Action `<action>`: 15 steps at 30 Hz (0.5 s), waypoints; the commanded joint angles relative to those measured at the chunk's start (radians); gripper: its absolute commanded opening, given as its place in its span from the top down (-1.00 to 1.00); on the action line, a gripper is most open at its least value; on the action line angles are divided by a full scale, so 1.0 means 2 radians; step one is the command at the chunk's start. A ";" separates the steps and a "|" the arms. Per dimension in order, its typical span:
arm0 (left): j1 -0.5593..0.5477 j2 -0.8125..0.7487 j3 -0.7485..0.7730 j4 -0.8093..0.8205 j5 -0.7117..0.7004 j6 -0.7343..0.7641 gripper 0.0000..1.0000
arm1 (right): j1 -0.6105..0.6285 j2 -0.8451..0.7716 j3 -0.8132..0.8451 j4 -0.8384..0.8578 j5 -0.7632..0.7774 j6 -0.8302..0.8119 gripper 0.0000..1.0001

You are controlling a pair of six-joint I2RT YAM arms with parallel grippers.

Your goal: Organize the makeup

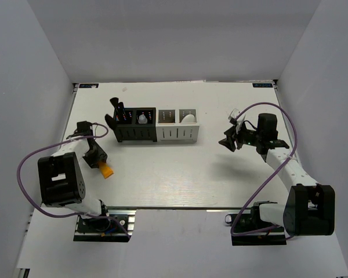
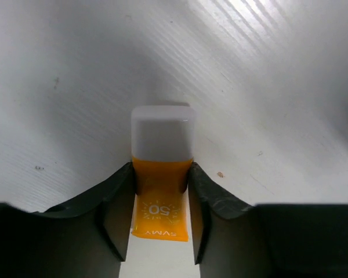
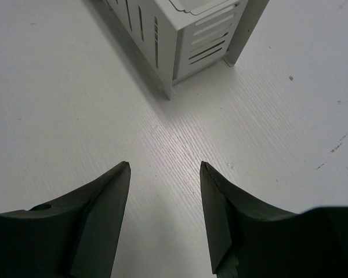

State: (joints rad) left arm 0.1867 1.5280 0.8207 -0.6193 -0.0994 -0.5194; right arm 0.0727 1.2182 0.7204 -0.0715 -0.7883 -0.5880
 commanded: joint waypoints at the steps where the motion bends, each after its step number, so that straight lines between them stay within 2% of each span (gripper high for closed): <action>1: 0.001 0.011 -0.002 0.016 0.030 0.000 0.07 | -0.004 -0.005 0.007 0.014 -0.009 0.006 -0.15; 2: 0.001 0.012 -0.004 0.017 0.033 0.000 0.13 | -0.003 -0.005 0.009 0.014 -0.009 0.006 -0.15; 3: 0.001 0.011 -0.008 0.018 0.040 0.000 0.32 | -0.004 -0.004 0.010 0.014 -0.009 0.006 -0.15; 5: 0.001 0.007 -0.010 0.024 0.049 0.001 0.49 | -0.005 -0.003 0.012 0.010 -0.009 0.005 -0.15; 6: 0.001 0.002 -0.009 0.027 0.075 0.003 0.63 | -0.005 -0.003 0.015 0.008 -0.009 0.003 -0.16; 7: -0.004 -0.014 -0.008 0.032 0.089 0.005 0.69 | -0.005 -0.003 0.016 0.003 -0.009 0.001 -0.15; 9: -0.011 -0.038 -0.006 0.043 0.124 0.013 0.78 | -0.005 -0.002 0.019 -0.003 -0.010 -0.003 -0.16; 12: -0.017 -0.105 0.010 0.073 0.248 0.022 0.80 | -0.006 -0.001 0.028 -0.015 -0.010 -0.010 -0.16; 15: -0.031 -0.164 0.047 0.082 0.310 0.030 0.79 | -0.004 0.005 0.036 -0.029 -0.011 -0.012 -0.15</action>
State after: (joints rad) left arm 0.1513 1.3396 0.8207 -0.5331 0.2810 -0.4885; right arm 0.0673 1.2190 0.7361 -0.1032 -0.7883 -0.5949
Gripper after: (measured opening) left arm 0.402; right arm 0.577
